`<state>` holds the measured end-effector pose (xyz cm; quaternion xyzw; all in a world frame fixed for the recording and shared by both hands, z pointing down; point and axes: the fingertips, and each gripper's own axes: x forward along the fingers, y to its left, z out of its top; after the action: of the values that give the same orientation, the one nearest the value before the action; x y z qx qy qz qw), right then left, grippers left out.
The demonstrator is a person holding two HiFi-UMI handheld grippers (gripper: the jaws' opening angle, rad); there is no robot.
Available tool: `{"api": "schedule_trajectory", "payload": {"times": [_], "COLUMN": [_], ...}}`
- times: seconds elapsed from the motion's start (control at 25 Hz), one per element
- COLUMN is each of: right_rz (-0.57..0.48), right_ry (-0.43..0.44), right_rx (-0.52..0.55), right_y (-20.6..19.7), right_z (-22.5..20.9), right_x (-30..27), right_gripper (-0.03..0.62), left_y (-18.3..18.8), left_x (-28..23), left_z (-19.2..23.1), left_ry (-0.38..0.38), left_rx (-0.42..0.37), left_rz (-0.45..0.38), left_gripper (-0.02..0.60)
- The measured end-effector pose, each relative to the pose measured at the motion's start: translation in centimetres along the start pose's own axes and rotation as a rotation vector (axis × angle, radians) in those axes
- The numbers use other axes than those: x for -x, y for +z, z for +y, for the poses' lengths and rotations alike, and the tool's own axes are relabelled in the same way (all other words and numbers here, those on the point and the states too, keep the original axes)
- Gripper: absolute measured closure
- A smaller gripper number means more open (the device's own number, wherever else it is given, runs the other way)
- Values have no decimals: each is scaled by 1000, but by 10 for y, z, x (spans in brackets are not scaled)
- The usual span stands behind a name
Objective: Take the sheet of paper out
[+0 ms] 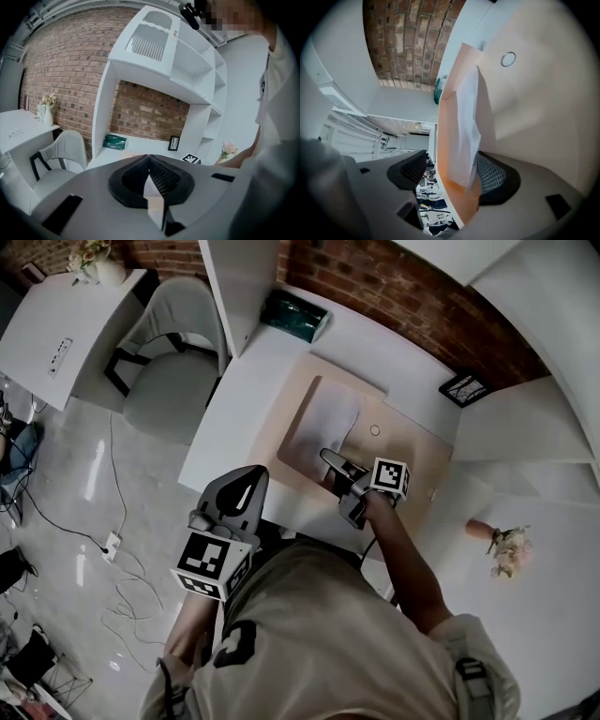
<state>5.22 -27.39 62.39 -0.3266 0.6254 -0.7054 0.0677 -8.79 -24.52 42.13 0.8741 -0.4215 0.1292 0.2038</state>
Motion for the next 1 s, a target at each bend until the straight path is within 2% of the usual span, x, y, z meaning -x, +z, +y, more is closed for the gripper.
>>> {"api": "schedule_trajectory", "payload": {"times": [0.16,0.4,0.56,0.72,0.8,1.0], "right_rz": [-4,57,63,43,49,46], "right_ry": [50,51,189,250,238,149], "right_rx": [45,114,164,195,206,209], "right_y": [3,-2,-3,6,7,5], "right_z": [7,4,22,27,25,13], "right_x": [-3,-11,3,2,-5,-18], "right_gripper": [266,266,266,266,266,277], "left_y": [1,5,4,4,4,2], "left_x": [-3,-7,-4,-5,-7,-11], "left_z": [0,-7,-7,-8,-10,-18], "left_ry": [-24,-38,-20,-15,-15,-24], "left_rx": [-3,-11,-8,-7,-9,-17], "left_rz": [-2,-10,-9,-5,-2,3], "left_gripper": [565,565,565,565,565,565]}}
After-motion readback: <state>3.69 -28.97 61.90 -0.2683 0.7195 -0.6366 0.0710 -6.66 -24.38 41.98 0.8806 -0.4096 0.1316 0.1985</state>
